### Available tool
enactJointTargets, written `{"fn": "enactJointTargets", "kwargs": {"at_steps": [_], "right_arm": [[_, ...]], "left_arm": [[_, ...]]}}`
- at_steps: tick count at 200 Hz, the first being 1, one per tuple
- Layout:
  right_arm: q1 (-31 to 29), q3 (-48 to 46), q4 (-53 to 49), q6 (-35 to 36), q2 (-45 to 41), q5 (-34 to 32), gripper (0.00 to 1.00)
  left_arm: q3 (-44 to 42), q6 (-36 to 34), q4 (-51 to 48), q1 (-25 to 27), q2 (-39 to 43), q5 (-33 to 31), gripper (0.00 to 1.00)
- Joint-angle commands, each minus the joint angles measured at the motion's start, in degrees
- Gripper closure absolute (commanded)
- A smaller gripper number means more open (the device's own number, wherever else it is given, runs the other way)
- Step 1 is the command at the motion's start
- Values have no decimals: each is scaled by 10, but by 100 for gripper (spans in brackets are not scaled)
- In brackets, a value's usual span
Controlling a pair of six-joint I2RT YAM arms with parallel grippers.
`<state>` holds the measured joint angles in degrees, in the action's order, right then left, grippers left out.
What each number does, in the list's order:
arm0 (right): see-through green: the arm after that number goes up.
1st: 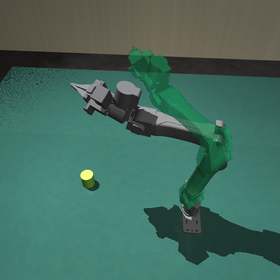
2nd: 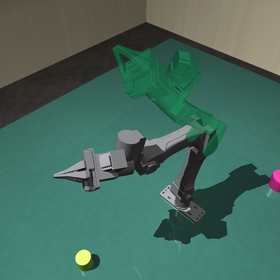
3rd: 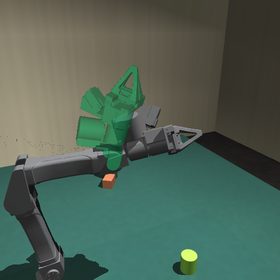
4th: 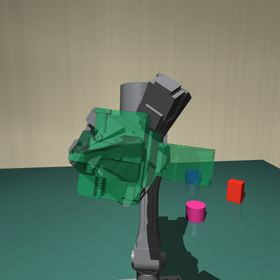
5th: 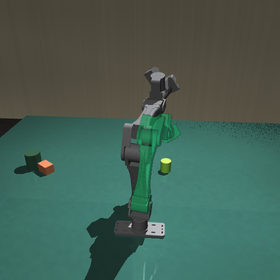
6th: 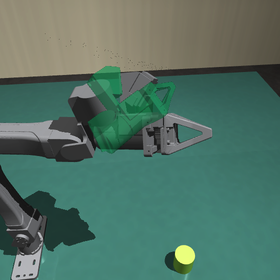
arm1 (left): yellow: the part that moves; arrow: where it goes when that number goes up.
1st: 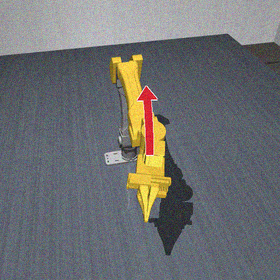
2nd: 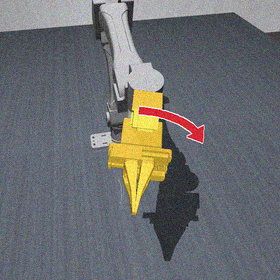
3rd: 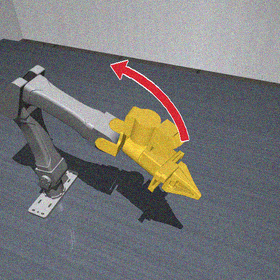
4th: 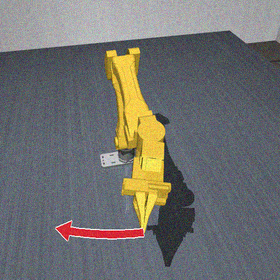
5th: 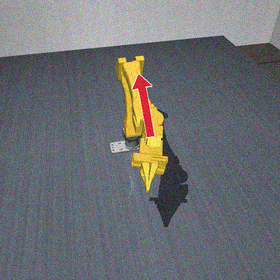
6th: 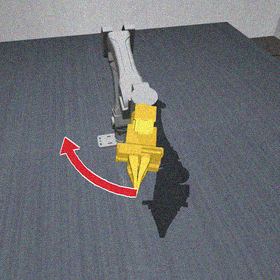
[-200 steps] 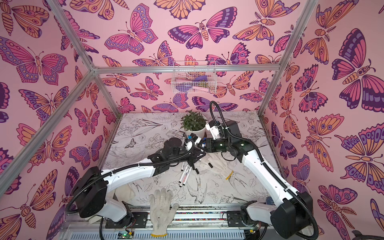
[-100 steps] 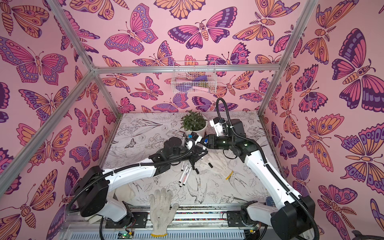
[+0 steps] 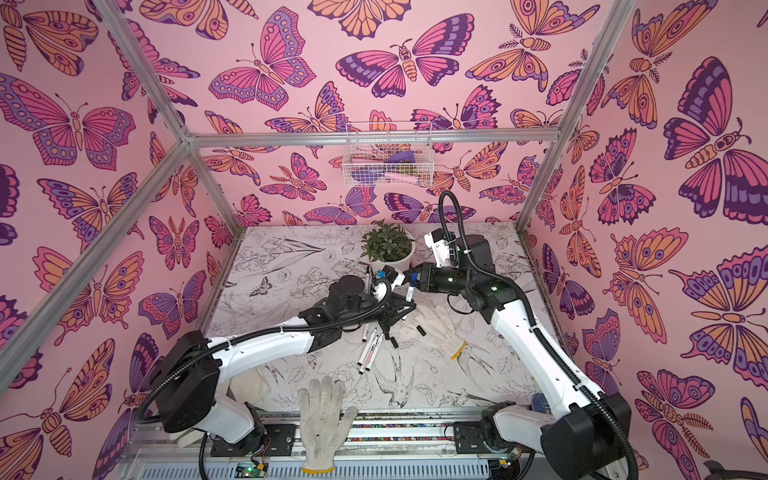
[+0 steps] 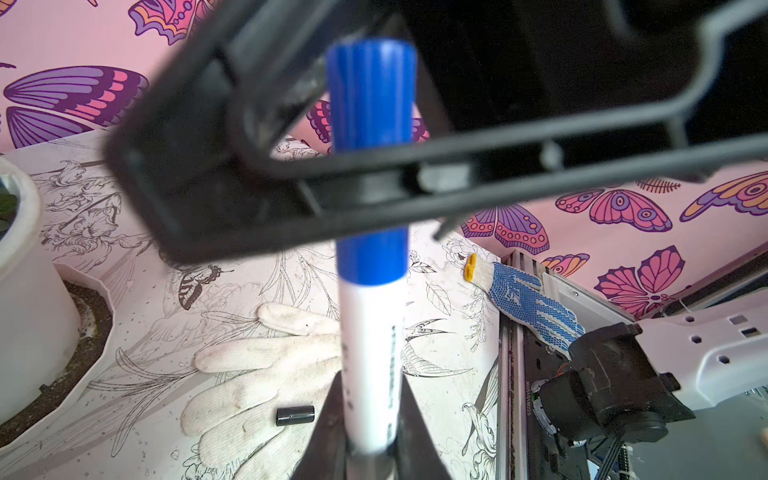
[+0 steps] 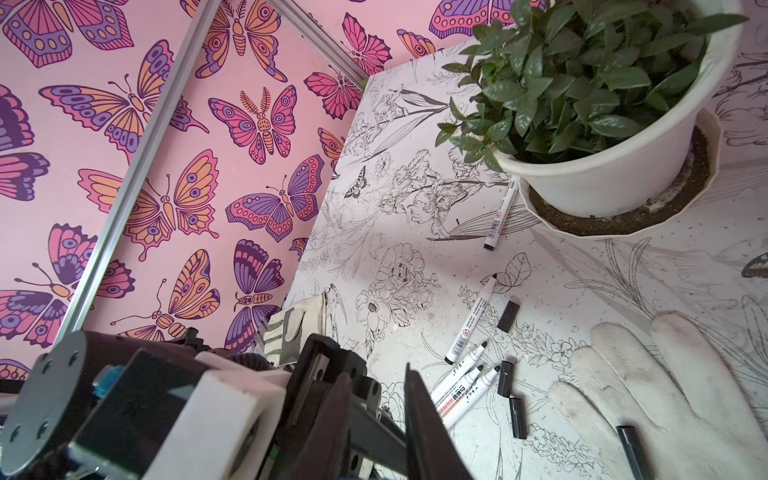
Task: Insert the pens into the pen caps
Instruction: 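Open the right gripper to release the blue cap on the marker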
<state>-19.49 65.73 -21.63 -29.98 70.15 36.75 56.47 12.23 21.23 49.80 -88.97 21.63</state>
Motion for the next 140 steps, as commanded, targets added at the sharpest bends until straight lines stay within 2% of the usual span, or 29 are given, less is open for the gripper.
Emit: {"fn": "enactJointTargets", "kwargs": {"at_steps": [1, 15, 56, 91, 140], "right_arm": [[4, 12, 5, 2, 0, -8, 87], [4, 3, 9, -2, -1, -5, 100], [4, -28, 14, -14, -9, -4, 100], [2, -58, -1, -16, -22, -2, 100], [-25, -107, -17, -11, -36, 15, 100]], "left_arm": [[-9, -11, 21, -1, 1, 13, 100], [-7, -12, 20, -1, 1, 13, 100], [20, 1, 21, -5, 4, 9, 100], [43, 26, 31, -18, 13, -30, 100], [63, 18, 33, -30, 22, -67, 100]]}}
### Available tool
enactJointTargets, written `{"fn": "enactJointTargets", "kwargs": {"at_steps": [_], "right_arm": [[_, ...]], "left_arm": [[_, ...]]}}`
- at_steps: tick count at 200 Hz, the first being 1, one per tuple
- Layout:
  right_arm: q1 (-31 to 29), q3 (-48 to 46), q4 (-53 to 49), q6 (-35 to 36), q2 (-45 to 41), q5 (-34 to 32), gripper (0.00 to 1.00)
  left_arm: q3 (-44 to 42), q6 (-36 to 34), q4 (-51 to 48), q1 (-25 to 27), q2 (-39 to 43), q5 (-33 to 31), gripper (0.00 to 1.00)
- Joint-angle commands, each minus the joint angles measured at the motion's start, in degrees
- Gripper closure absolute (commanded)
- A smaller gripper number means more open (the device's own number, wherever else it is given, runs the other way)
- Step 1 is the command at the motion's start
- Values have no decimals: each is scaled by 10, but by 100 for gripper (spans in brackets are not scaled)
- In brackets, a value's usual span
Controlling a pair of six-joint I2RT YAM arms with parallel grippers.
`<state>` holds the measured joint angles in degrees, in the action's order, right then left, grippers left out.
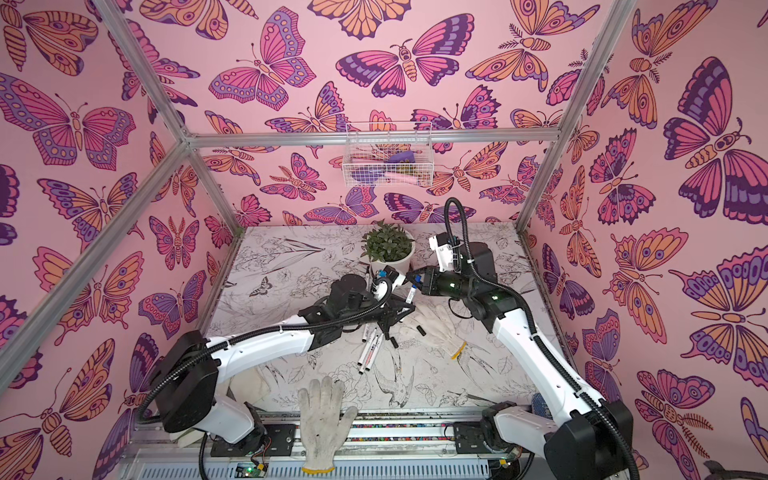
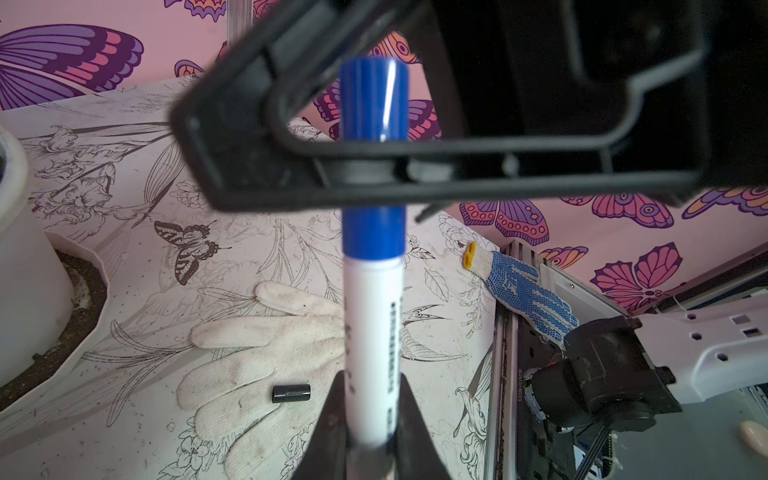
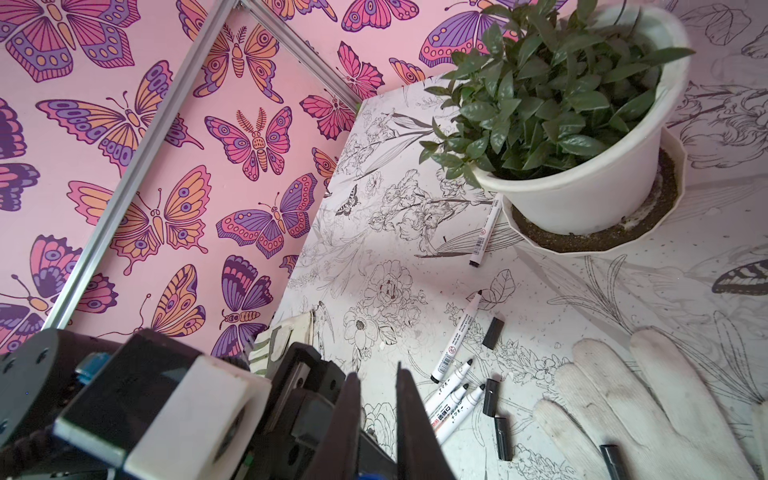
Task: Insert the pens into the pen caps
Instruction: 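Open the right gripper to release the blue cap on the marker, then withdraw the right gripper from the capped marker while the left holds it upright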
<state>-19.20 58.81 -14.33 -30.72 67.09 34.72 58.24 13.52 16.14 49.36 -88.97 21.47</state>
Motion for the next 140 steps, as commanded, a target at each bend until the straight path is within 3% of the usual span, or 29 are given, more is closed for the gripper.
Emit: {"fn": "enactJointTargets", "kwargs": {"at_steps": [1, 140], "right_arm": [[-28, -39, -91, -3, -6, 35, 100], [-46, -62, -167, 33, 58, 113, 100]], "left_arm": [[46, 6, 84, -26, 22, -66, 100], [92, -14, 110, -34, 8, -101, 100]]}}
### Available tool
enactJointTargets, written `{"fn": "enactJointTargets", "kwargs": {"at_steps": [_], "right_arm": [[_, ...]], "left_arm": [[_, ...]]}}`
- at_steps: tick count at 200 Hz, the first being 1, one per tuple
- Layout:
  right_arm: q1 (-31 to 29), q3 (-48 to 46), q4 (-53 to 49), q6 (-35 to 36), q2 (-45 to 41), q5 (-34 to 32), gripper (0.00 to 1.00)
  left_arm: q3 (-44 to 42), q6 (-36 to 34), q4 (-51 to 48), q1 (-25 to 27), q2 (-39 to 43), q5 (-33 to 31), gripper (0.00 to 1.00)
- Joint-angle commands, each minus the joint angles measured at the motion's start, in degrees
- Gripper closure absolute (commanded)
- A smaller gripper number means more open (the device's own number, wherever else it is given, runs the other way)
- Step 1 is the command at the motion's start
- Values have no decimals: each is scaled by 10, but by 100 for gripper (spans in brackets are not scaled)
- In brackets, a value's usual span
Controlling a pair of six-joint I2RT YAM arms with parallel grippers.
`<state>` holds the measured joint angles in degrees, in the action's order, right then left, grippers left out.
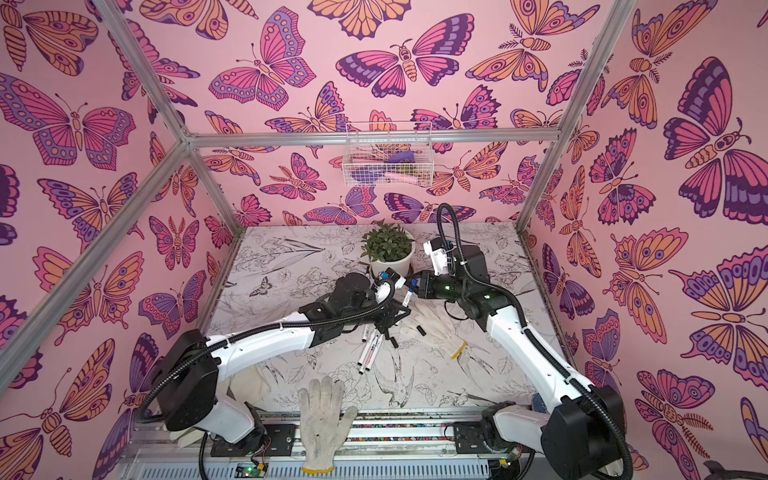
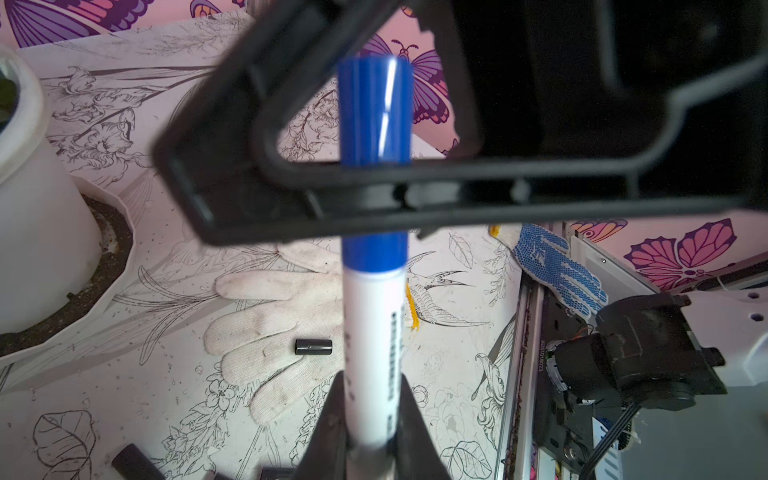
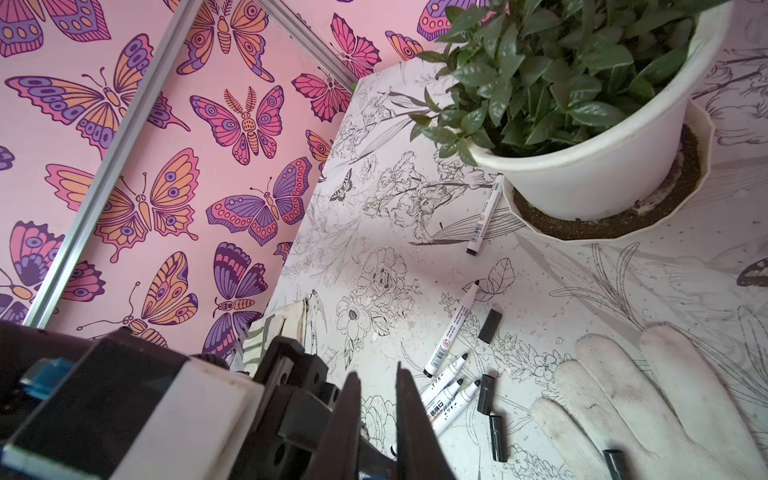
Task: Insert the pens into the pen caps
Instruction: 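Withdraw the right gripper from the capped marker while the left holds it upright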
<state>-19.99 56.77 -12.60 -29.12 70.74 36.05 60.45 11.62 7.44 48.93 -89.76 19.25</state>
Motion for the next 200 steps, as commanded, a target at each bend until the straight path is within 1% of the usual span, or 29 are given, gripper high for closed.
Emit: {"fn": "enactJointTargets", "kwargs": {"at_steps": [1, 49, 76, 81, 94, 98, 99, 106, 107, 123, 126, 131, 133, 135, 140, 142, 146, 162, 174, 181, 183, 187, 200], "right_arm": [[-38, -43, -185, 17, 22, 100, 100], [-41, -43, -198, 25, 29, 107, 100], [-40, -10, -178, 16, 17, 83, 100], [-40, 1, -167, 8, 11, 70, 95], [-32, 16, -127, -12, -2, 58, 89], [-29, 19, -113, -24, -5, 52, 86], [-26, 22, -101, -33, -7, 48, 83], [-19, 26, -84, -48, -10, 42, 77], [-15, 27, -78, -53, -10, 41, 75], [9, 41, -34, -89, -11, 46, 63], [16, 45, -25, -99, -11, 46, 57], [23, 49, -15, -107, -11, 47, 53], [30, 52, -9, -115, -11, 48, 47], [32, 54, -7, -117, -11, 48, 46], [42, 62, 0, -127, -11, 49, 38], [44, 63, 1, -128, -11, 50, 37], [53, 70, 4, -134, -11, 49, 33], [74, 85, 20, -148, -18, 41, 29], [80, 86, 22, -147, -33, 18, 28], [80, 83, 22, -136, -41, 11, 28], [80, 81, 20, -133, -44, -4, 28], [80, 80, 15, -131, -47, -13, 28], [80, 73, -10, -116, -47, -21, 29]], "left_arm": [[70, 4, 198, -31, 16, -79, 100], [81, 1, 193, -34, 10, -71, 100], [55, -3, 171, -34, 13, -23, 100], [43, -2, 170, -34, 15, -13, 100], [9, 1, 170, -34, 21, 16, 100], [-3, 2, 167, -34, 23, 24, 100], [-6, 2, 167, -34, 23, 28, 100], [-25, 2, 167, -34, 24, 45, 100], [-27, 2, 167, -33, 24, 48, 100], [-64, 7, 166, -34, 25, 77, 100], [-72, 8, 166, -34, 25, 79, 100], [-84, 7, 166, -34, 23, 81, 100], [-88, 8, 166, -34, 23, 80, 100], [-92, 9, 166, -34, 22, 80, 100], [-102, 14, 167, -35, 20, 76, 100], [-107, 16, 168, -36, 19, 75, 100], [-117, 23, 173, -39, 18, 74, 100], [-159, 59, 217, -57, 14, 65, 100], [-184, 89, 247, -81, 13, 61, 100], [-192, 103, 249, -98, 14, 57, 100], [-193, 107, 249, -103, 14, 55, 100], [-196, 115, 247, -113, 15, 50, 100], [-195, 133, 230, -149, 17, 32, 100]]}}
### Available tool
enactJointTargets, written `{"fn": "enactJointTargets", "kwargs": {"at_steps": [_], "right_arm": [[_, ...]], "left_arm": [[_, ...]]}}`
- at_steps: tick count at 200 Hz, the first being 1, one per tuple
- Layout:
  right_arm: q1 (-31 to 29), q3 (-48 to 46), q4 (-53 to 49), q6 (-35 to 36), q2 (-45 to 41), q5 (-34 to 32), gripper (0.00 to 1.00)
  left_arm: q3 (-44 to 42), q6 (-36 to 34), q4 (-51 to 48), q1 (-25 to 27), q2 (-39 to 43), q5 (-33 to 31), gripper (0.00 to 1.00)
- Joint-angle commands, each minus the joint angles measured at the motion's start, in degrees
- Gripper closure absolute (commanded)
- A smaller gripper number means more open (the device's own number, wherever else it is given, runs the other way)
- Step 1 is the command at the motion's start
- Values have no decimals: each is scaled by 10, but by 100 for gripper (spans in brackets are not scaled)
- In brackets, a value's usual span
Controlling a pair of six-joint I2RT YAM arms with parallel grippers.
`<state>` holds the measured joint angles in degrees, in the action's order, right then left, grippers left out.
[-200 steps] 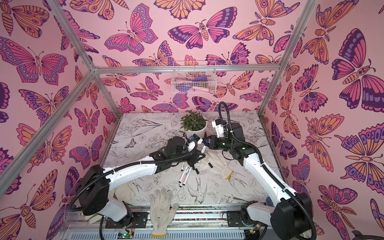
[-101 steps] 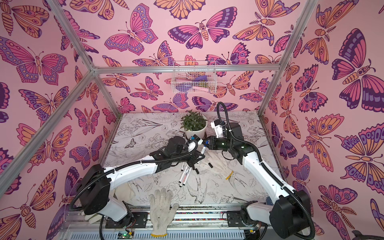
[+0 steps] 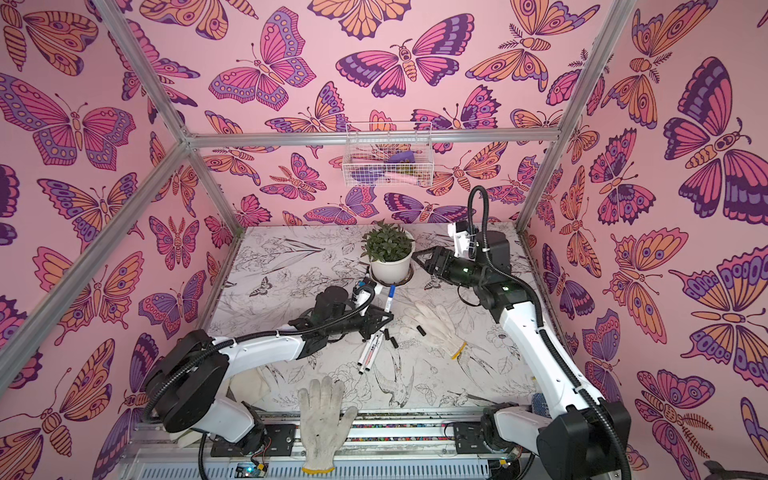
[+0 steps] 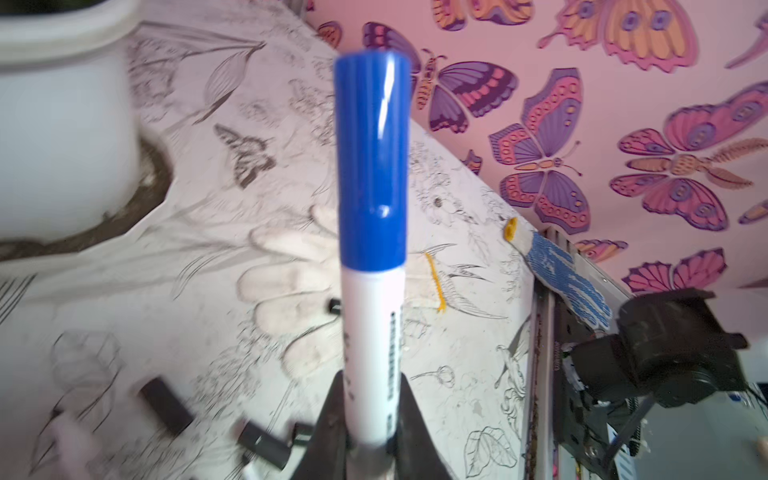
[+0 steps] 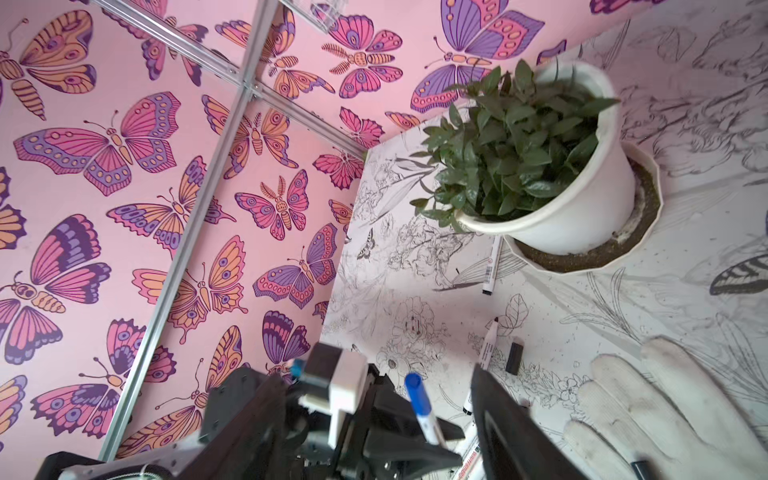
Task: Insert the pens into the pen caps
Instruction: 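Withdraw the right gripper from the capped marker while the left holds it upright, then lower the blue-capped marker with the left gripper and lay it beside the plant pot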
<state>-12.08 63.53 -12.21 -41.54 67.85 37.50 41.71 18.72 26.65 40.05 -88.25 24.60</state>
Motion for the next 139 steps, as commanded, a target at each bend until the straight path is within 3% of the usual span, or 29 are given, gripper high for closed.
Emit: {"fn": "enactJointTargets", "kwargs": {"at_steps": [1, 23, 56, 85, 114, 139], "right_arm": [[0, 5, -15, 10, -19, -36, 29], [-2, -17, -32, 8, -12, -40, 33], [-2, -18, -61, 23, 4, -50, 39], [-2, -17, -66, 27, 8, -51, 40], [-2, -19, -70, 33, 6, -50, 41], [-2, -22, -73, 38, 5, -53, 41]], "left_arm": [[-7, 62, 35, -63, 1, -23, 100], [42, 32, -74, -115, -18, -55, 100], [176, -34, -262, -144, -113, -147, 100], [250, -44, -299, -152, -193, -168, 100], [299, -37, -325, -153, -254, -148, 99], [318, -35, -325, -149, -276, -139, 88]]}}
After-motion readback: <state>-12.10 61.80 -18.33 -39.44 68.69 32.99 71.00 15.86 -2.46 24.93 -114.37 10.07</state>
